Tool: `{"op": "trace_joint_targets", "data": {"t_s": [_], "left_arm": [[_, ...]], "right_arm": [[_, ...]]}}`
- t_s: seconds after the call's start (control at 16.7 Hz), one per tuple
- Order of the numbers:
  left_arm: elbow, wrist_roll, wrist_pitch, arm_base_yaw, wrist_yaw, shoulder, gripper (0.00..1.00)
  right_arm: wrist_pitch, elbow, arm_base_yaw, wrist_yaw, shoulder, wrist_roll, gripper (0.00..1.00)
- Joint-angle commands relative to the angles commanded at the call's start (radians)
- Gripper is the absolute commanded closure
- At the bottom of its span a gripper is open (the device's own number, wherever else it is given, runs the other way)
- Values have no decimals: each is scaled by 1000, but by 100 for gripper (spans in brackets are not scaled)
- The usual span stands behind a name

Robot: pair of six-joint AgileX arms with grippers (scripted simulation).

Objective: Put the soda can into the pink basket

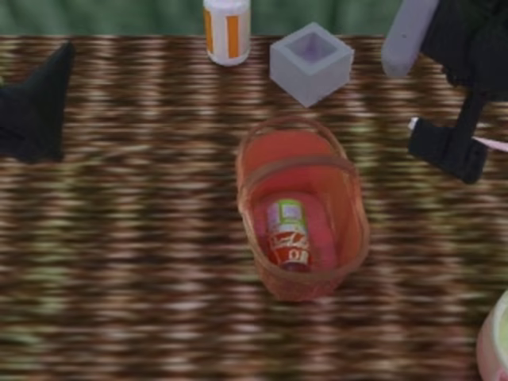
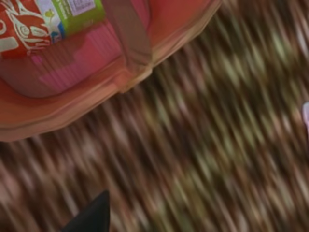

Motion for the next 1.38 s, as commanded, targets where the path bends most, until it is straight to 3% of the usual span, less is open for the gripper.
{"op": "trace_joint_targets", "data": {"t_s": [0.3,0.6,1.08,1.38], "left_arm": [[-266,44,-211,55,-255,-477,0],[-462,82,-360,84,-413,-742,0],[-492,88,-382,88,-435,-777,0],[-492,88,-382,88,-435,-777,0]], "right_arm": [[-298,478,129,2,468,-197,0],[-470,750,205,5,720,-313,0],[-488,779,212,6,749,-328,0],[-411,681,216,6,729,-329,0]]}}
